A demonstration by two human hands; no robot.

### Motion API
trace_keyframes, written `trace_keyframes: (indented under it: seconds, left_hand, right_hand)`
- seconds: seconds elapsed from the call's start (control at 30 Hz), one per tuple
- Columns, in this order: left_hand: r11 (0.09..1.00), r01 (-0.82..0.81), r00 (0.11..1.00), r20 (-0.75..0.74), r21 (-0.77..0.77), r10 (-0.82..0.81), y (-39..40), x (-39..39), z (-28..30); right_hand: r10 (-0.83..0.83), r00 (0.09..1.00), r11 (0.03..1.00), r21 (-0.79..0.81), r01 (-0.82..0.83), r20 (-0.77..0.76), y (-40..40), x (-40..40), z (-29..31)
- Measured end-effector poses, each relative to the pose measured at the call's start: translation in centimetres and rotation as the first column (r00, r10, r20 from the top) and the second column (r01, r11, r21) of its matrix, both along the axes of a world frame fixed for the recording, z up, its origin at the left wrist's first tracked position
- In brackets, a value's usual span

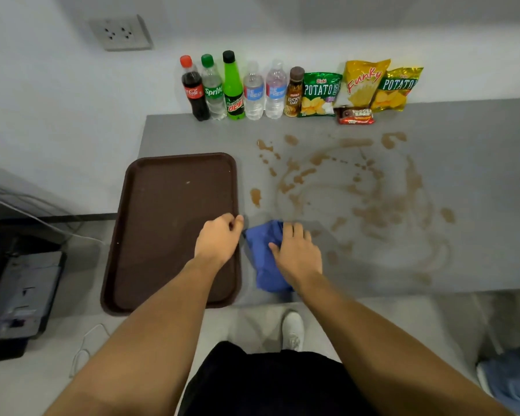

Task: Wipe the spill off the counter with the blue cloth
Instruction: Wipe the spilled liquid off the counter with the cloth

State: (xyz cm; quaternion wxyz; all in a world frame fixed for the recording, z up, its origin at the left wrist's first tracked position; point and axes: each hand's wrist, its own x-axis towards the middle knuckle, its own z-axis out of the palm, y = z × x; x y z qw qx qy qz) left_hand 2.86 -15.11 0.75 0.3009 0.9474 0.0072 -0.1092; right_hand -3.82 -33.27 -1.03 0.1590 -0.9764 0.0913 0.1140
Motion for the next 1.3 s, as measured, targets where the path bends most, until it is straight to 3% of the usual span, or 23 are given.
trace_keyframes:
  seconds: [0.13,0.23,0.3,0.47,0.6,0.8,1.0,1.3]
  left_hand:
    - [1.0,0.003,1.0,0.019,-0.004,-0.003,-0.6,0.3,-0.1]
    - [1.0,0.022,0.999,0.027,-0.003,-0.022,-0.6,1.0,-0.1]
    - [0.999,0.033,0.999,0.03,-0.011,-0.033,-0.5,1.6,-0.1]
    - [0.994,0.112,0.993,0.047,-0.014,-0.111,0.3,3.4,-0.1]
    - [0.987,0.16,0.986,0.038,0.018,-0.16,1.1,4.7,-0.6]
    - [0.981,0.196,0.978,0.066,0.005,-0.196,1.5,5.6,-1.2]
    - [0.969,0.246,0.966,0.082,0.0,-0.245,1.1,5.8,-1.5]
    - [0.942,0.334,0.94,0.084,-0.022,-0.332,-0.7,4.7,-1.4]
  right_hand:
    - [0.161,0.981,0.986,-0.054,-0.156,0.104,0.1,-0.4,-0.5]
    - [0.287,0.939,0.955,0.026,-0.297,0.188,1.4,-0.9,-1.8]
    - [0.299,0.943,0.942,0.114,-0.316,0.144,2.1,-1.0,-3.0]
    - [0.276,0.959,0.956,0.089,-0.281,0.061,3.1,-1.2,-5.8]
    - [0.223,0.964,0.975,-0.02,-0.222,0.143,3.7,-1.4,-6.5]
    - [0.233,0.957,0.972,-0.048,-0.228,0.17,2.4,1.5,-6.4]
    - [0.06,0.982,0.997,-0.047,-0.053,0.179,-1.0,3.4,-5.7]
    - [-0.098,0.991,0.989,-0.105,0.108,0.094,-2.6,-2.1,-5.6]
